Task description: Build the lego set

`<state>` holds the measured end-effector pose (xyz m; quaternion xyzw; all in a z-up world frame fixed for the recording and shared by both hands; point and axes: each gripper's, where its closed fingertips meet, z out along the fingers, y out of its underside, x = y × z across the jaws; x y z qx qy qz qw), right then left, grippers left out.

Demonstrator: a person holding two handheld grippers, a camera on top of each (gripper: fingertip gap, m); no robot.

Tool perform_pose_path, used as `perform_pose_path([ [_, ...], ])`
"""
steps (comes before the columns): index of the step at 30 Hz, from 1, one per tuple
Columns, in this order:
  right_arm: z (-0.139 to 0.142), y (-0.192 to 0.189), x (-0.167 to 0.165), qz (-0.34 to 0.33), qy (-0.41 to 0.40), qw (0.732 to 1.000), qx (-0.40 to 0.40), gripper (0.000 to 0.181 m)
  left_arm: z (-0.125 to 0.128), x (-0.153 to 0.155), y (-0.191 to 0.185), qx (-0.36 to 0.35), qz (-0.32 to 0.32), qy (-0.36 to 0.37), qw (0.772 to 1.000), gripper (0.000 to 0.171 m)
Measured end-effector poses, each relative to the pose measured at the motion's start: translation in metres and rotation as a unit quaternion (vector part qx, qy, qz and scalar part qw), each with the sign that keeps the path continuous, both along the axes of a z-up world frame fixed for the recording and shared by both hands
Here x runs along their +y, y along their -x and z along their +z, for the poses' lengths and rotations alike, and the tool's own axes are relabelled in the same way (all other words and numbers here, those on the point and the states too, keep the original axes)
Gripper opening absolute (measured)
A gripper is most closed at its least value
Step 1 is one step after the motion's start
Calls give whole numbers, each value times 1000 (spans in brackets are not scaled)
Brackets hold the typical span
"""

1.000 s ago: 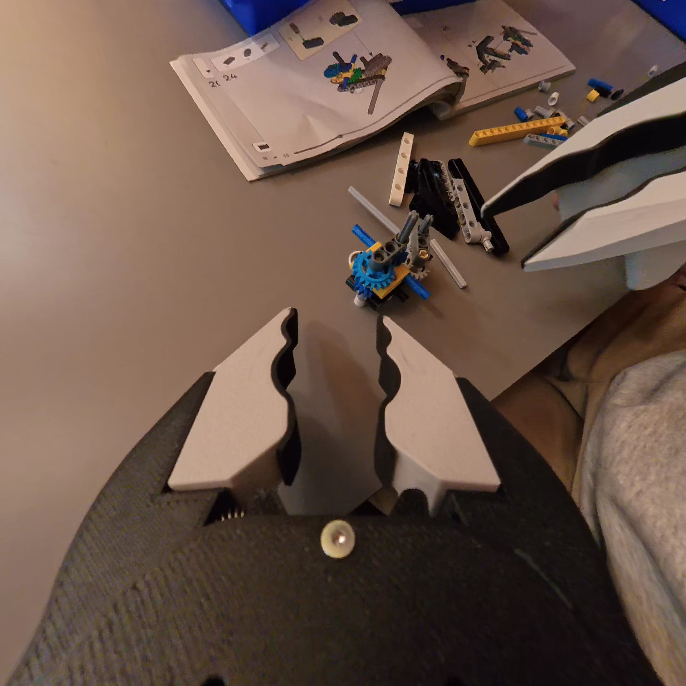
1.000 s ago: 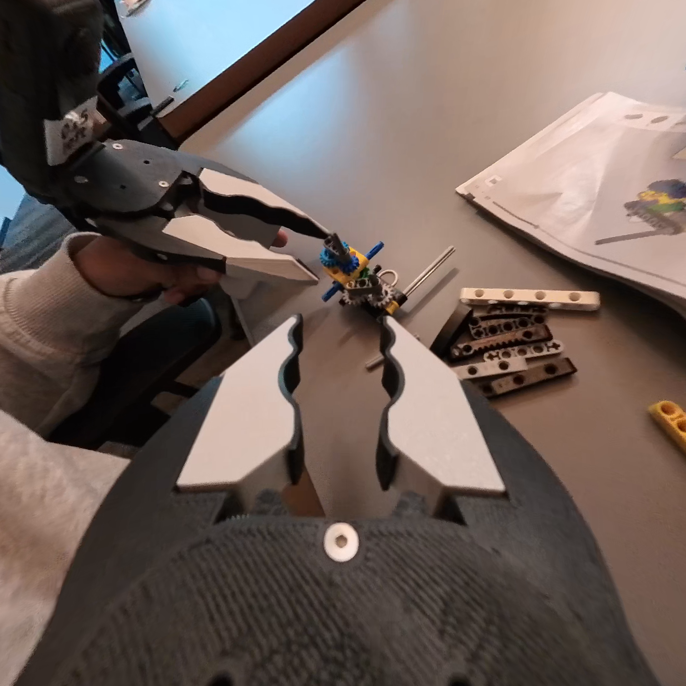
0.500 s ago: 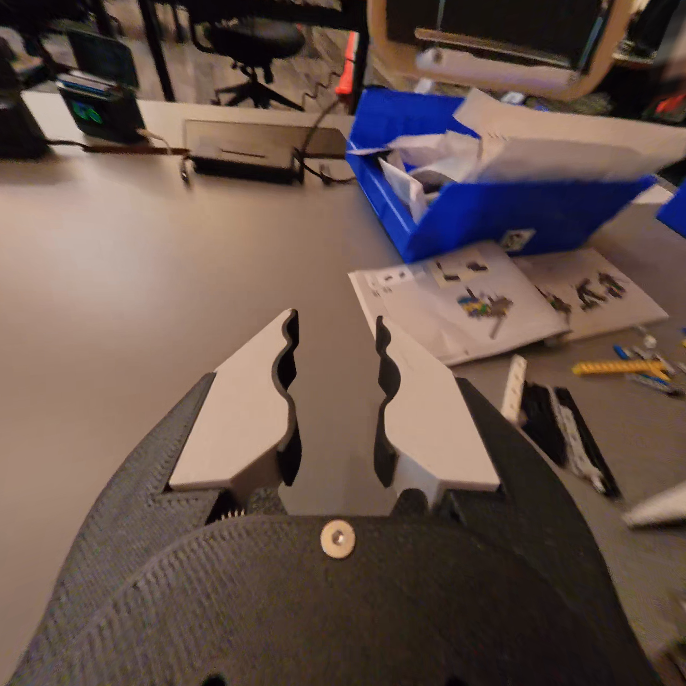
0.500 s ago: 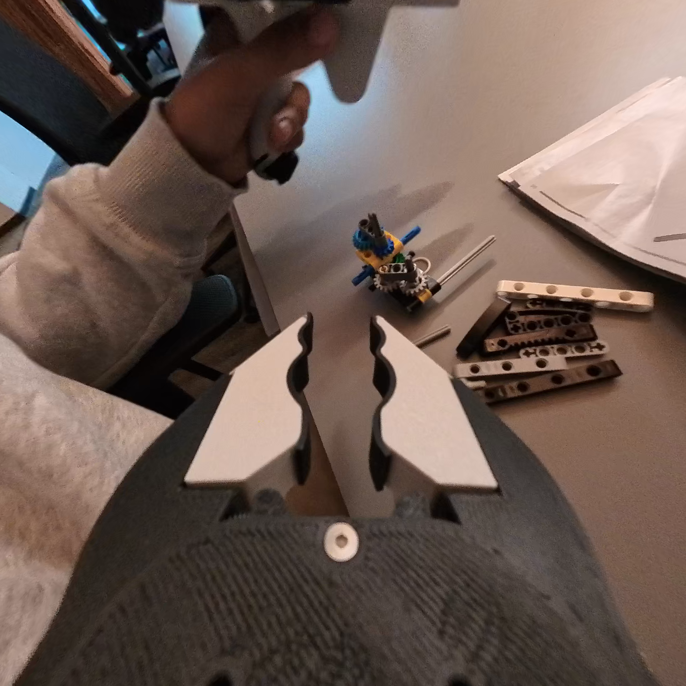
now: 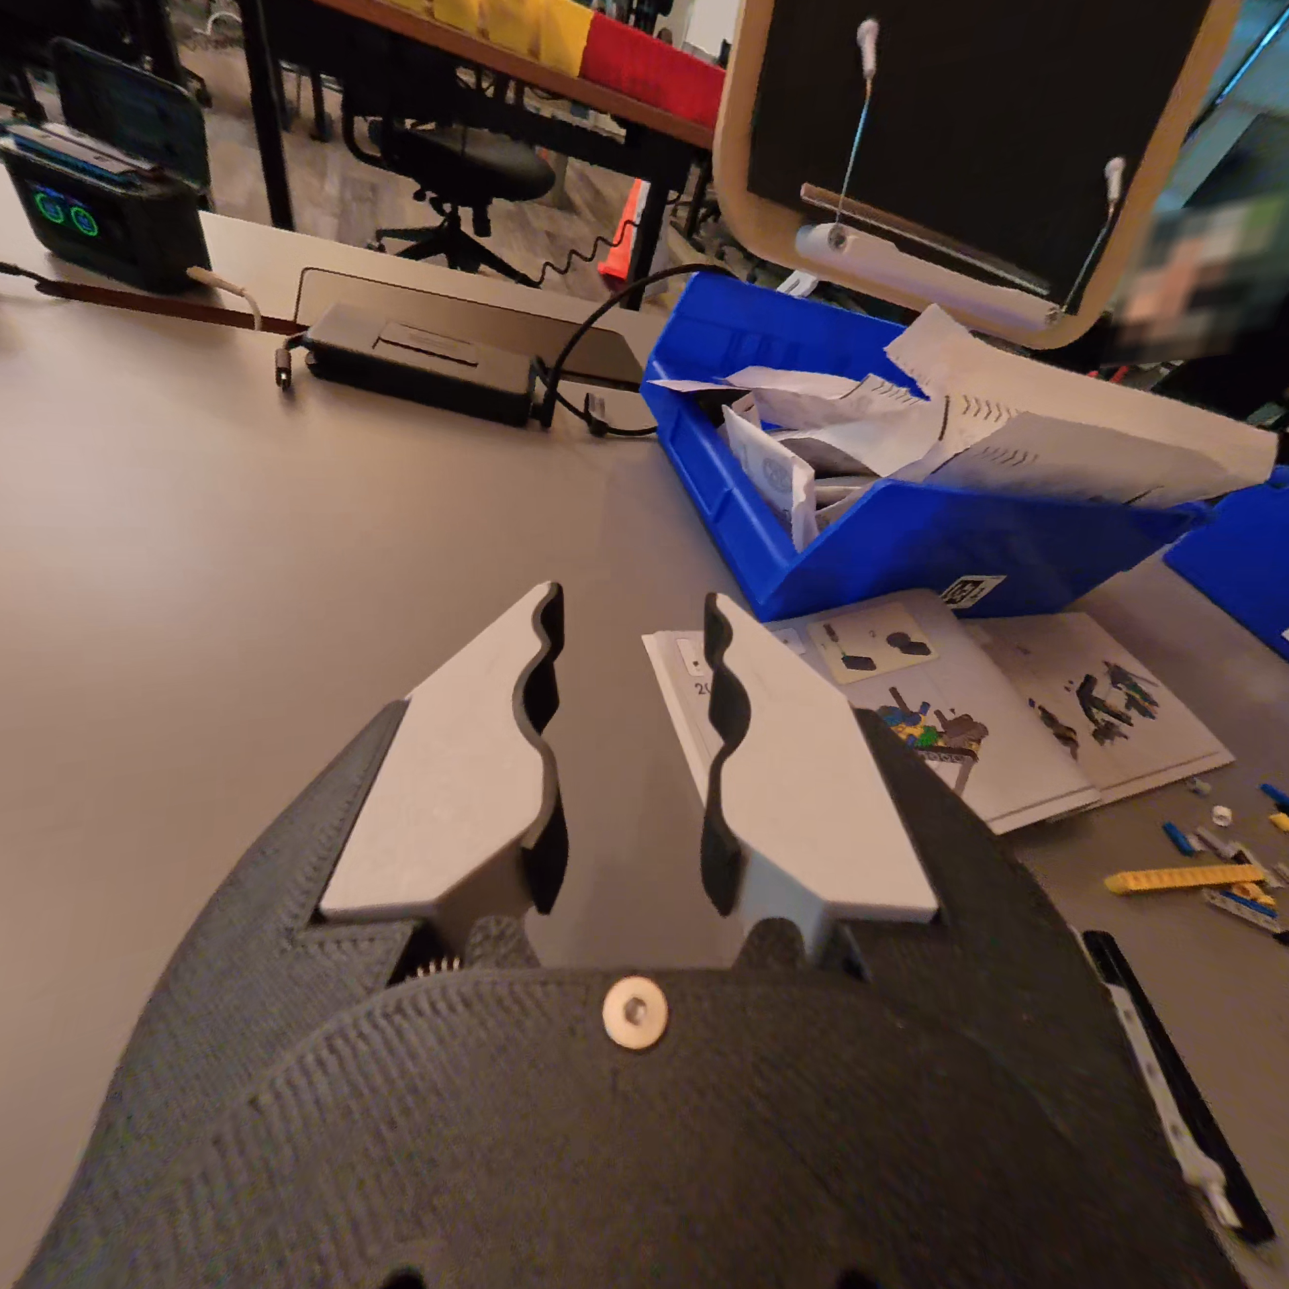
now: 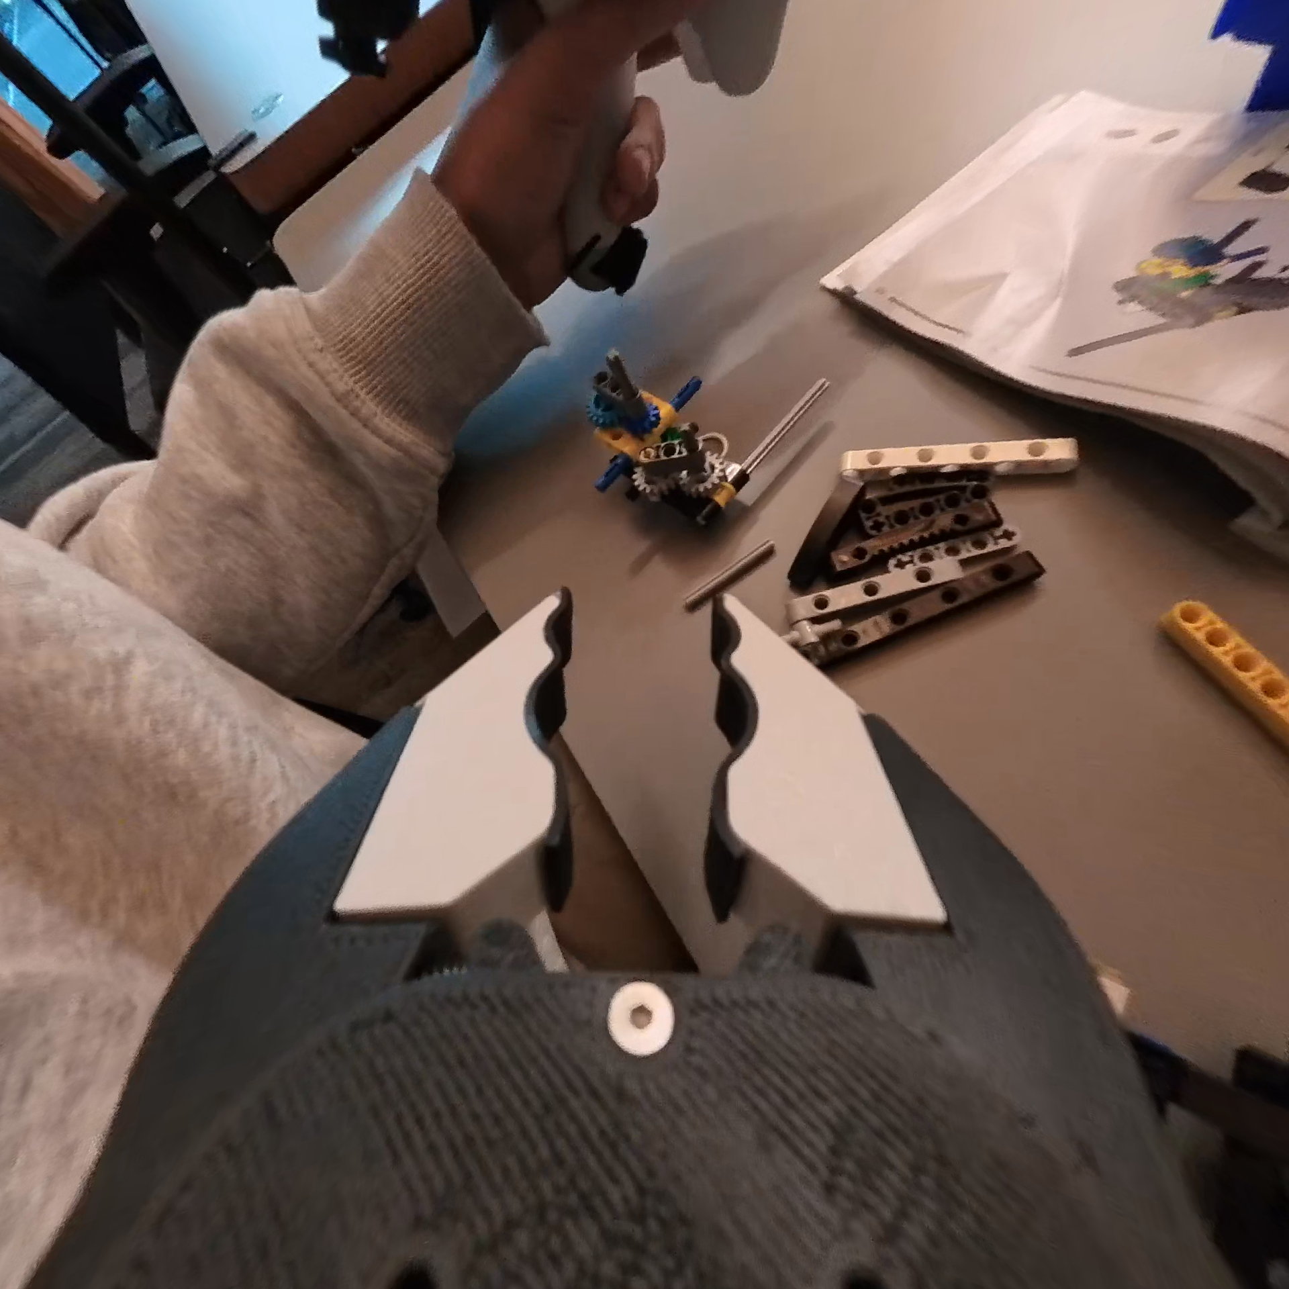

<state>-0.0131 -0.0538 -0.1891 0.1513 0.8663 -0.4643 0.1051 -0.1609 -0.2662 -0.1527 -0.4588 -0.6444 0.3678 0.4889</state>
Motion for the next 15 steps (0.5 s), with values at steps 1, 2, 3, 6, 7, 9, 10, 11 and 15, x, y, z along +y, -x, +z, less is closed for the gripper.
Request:
perform_pose_path([
  [1, 2, 2, -1, -6, 3, 1000, 6, 40, 0, 1, -2, 2, -1, 3, 1000, 38],
  [2, 4, 3, -2, -10, 5, 1000, 14, 40, 0, 3, -5, 4, -1, 7, 1000, 38],
  [3, 5, 4, -4, -12, 8, 1000, 22, 40, -2, 5, -7, 3, -4, 10, 1000, 37],
  [6, 5, 9, -17, -15, 16, 998, 50, 42, -5, 12, -13, -3, -15, 21, 1000, 38],
  [7, 4, 10, -22, -14, 15, 998, 57, 44, -4, 12, -14, -4, -17, 29, 999, 38],
  [9, 2, 14, -30, -9, 12, 998, 67, 46, -3, 12, -14, -6, -16, 47, 999, 37],
  [10, 2, 15, -34, -6, 13, 997, 72, 46, -5, 12, -14, -9, -16, 51, 999, 37],
  [11, 2, 16, -36, -3, 14, 997, 77, 46, -6, 13, -14, -11, -19, 52, 998, 37],
  [15, 0, 17, -45, 11, 18, 997, 79, 46, -7, 17, -12, -14, -26, 47, 998, 37],
])
